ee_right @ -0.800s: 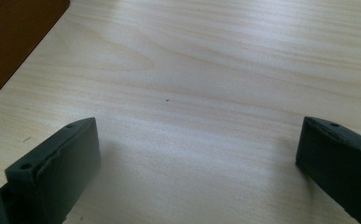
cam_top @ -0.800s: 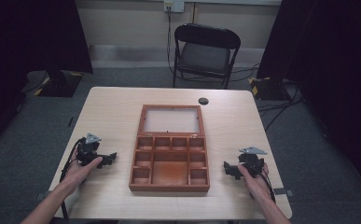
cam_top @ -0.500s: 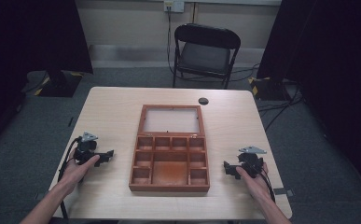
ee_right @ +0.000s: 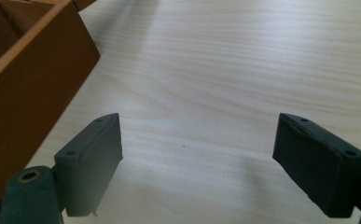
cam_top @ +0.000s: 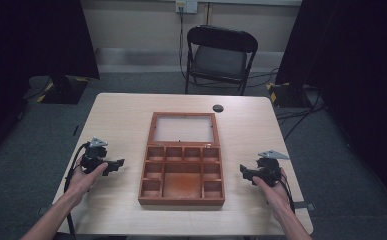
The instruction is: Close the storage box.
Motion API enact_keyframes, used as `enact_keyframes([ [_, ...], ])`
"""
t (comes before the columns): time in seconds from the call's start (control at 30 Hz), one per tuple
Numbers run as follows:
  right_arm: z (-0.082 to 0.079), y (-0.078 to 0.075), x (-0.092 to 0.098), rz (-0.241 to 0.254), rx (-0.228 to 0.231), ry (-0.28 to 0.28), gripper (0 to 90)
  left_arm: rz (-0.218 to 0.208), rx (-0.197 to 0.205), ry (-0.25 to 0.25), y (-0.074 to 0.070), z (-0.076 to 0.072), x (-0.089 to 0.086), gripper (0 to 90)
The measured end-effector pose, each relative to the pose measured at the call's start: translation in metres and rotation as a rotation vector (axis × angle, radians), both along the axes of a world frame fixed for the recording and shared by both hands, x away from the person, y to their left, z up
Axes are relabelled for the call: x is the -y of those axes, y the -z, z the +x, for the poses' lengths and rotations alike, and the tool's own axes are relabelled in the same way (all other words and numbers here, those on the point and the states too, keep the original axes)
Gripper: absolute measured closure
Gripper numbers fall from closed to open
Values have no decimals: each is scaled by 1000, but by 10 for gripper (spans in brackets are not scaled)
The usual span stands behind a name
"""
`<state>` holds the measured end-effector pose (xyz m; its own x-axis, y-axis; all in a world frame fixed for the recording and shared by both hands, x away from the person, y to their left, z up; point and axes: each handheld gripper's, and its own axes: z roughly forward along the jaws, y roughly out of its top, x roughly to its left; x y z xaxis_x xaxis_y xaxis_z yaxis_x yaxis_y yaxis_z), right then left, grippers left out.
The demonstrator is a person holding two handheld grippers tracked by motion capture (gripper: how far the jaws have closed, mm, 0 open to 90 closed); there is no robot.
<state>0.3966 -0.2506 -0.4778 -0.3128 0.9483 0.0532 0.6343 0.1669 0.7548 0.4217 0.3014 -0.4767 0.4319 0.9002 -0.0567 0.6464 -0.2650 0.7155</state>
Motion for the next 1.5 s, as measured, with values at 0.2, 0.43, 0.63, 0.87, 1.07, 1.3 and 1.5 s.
enact_keyframes([
  [0.2,13,-10,-10,39,-4,-25,163,7,39,13,-13,4,6,167],
  [0.43,36,-20,-27,51,-1,-65,162,3,26,38,-14,17,19,181],
  [0.63,54,-30,-41,91,8,-94,161,-30,29,84,-22,26,25,173],
  [0.87,73,-42,-56,91,34,-112,162,-54,55,91,-30,38,35,172],
  [1.07,92,-45,-70,85,24,-126,163,-74,66,79,-41,56,48,171],
  [1.3,116,-42,-87,92,4,-123,159,-122,59,52,-45,81,60,172],
  [1.5,127,-30,-97,92,-32,-126,146,-168,11,51,-32,90,71,170],
])
